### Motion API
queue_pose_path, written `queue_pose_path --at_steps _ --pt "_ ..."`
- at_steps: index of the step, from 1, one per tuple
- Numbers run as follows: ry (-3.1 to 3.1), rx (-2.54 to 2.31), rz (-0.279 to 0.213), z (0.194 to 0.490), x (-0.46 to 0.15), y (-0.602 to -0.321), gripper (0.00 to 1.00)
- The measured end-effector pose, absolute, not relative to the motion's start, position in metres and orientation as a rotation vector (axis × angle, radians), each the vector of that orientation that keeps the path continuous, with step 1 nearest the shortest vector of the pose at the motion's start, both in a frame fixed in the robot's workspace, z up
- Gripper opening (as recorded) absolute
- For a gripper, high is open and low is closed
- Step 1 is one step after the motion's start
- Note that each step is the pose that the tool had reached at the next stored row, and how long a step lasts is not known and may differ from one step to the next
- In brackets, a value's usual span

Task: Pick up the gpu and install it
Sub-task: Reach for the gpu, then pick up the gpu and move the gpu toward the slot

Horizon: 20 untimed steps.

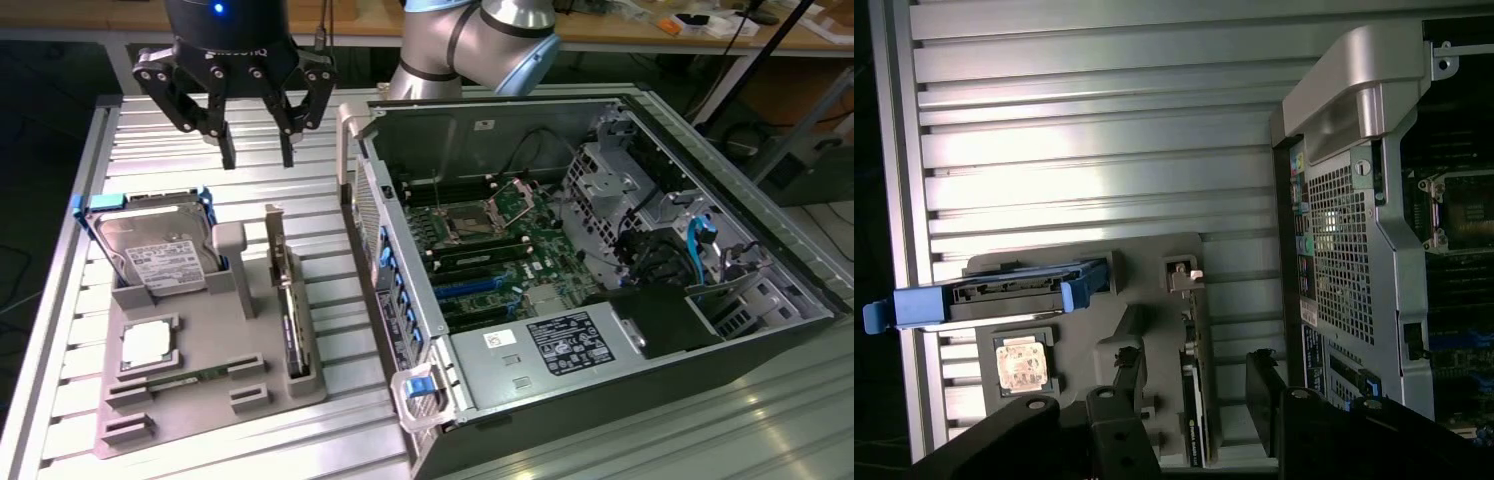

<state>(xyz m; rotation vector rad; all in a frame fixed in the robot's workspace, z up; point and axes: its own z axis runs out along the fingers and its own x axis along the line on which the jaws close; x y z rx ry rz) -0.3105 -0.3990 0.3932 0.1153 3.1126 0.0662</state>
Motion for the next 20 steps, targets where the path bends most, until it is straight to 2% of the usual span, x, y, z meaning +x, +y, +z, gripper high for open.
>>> queue_pose_path --at_steps 13,20 --pt "3.112 0.115 0.066 0.393 -0.311 -0.399 0.54" --pt "3.113 0.115 0.066 0.393 -0.311 -0.412 0.54"
